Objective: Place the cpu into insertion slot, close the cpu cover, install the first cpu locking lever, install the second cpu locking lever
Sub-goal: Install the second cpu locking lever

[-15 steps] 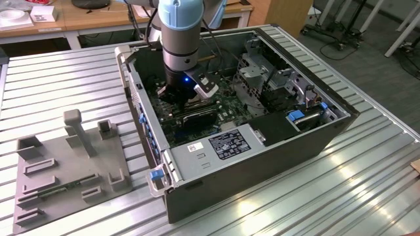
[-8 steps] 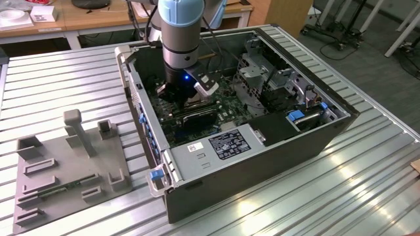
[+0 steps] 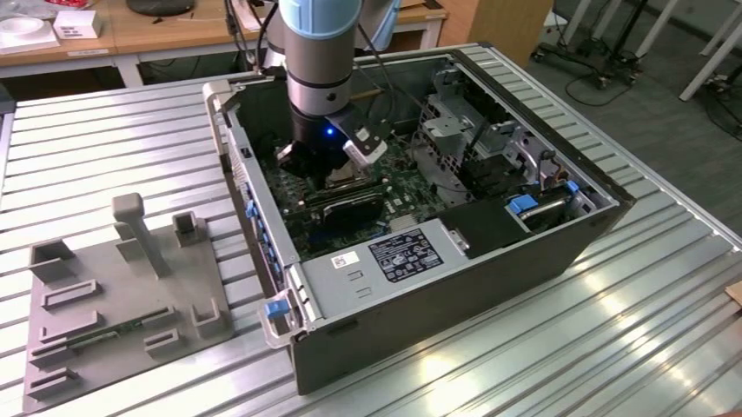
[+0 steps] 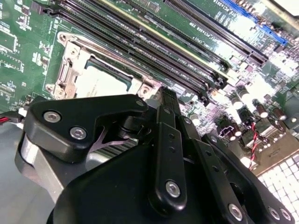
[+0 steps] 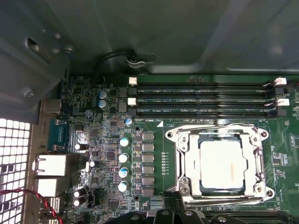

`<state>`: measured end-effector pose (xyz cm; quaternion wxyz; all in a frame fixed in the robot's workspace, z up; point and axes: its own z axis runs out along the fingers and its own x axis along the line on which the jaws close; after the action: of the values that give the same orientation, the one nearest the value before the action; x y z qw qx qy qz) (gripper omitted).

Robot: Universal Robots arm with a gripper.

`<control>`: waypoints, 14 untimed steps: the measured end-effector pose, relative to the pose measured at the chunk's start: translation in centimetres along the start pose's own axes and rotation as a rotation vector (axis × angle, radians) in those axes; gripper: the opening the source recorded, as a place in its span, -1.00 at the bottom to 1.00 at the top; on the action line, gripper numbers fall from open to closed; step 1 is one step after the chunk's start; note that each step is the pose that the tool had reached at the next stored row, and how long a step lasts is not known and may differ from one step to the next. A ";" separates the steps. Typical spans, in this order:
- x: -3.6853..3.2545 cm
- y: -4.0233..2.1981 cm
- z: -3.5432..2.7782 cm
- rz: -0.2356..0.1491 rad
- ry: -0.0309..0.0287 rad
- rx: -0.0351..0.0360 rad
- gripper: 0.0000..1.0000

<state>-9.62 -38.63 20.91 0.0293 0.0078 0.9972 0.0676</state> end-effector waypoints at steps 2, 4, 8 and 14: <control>0.00 0.00 0.00 0.000 -0.0001 0.0000 -0.79; 0.00 0.00 -0.01 0.000 0.0001 0.0001 -0.79; -0.40 0.07 0.03 0.001 0.0000 0.0003 -0.79; -1.27 0.39 0.14 0.004 -0.0005 0.0006 -0.79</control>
<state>-8.34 -38.25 20.90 0.0294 0.0099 0.9972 0.0674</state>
